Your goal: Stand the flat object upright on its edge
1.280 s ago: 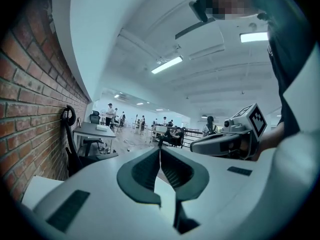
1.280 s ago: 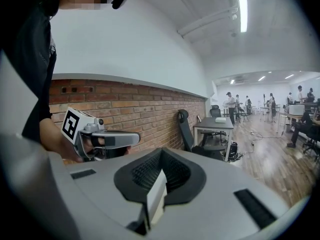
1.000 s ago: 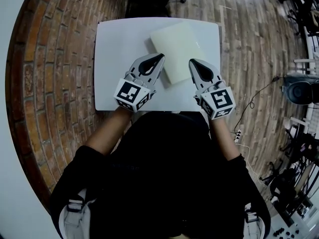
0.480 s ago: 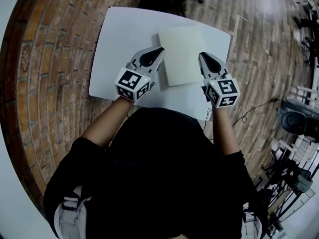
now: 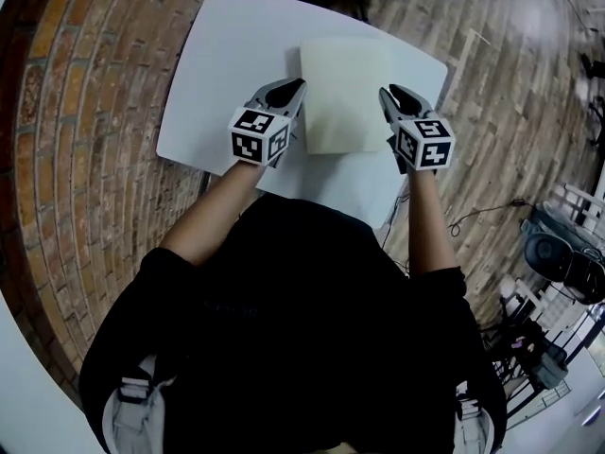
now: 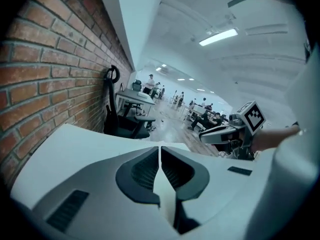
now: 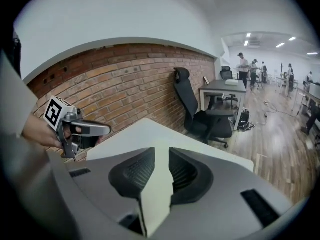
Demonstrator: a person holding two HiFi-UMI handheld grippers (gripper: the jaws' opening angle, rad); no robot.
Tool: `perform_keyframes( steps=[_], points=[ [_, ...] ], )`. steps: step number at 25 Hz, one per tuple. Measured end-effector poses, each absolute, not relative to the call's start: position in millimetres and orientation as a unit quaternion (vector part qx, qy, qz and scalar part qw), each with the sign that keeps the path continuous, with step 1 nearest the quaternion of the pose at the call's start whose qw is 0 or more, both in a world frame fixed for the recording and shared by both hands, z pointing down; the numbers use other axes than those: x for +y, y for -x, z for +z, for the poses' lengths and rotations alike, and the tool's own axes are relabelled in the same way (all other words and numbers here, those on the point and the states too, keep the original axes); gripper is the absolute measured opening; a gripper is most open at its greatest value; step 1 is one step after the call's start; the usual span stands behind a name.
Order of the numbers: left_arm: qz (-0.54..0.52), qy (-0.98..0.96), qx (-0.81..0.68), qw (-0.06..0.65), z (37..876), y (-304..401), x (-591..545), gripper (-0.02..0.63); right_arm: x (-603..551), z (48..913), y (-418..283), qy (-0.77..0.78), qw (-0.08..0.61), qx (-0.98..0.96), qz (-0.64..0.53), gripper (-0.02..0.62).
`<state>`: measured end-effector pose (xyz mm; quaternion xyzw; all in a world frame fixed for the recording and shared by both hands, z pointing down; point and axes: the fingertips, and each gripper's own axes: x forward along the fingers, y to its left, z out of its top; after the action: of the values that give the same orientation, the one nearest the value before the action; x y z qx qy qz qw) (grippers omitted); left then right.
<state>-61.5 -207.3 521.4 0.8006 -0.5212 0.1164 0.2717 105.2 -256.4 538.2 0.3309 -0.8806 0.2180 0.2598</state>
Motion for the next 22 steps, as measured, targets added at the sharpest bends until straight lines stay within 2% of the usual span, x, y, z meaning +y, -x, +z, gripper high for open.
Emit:
perform_keyframes(
  steps=[3,10,16,22],
  points=[
    [0.128,-0.778,-0.529,0.315,547,59,-213,0.021,-262,565,-108,-0.313,0.288,-0.869,0.252,0.126],
    [0.169,-0.742,-0.538,0.363,590,55,-219,0.027,-270,613,-114,-0.296,0.348,-0.84,0.291,0.161],
    [0.202,-0.71,-0.547,0.395,622,55,-221,0.134,-280,646,-125,-0.301,0.388,-0.812,0.316,0.215],
    [0.212,-0.687,-0.546,0.429,647,55,-222,0.214,-286,675,-132,-0.297,0.408,-0.789,0.351,0.309]
  ],
)
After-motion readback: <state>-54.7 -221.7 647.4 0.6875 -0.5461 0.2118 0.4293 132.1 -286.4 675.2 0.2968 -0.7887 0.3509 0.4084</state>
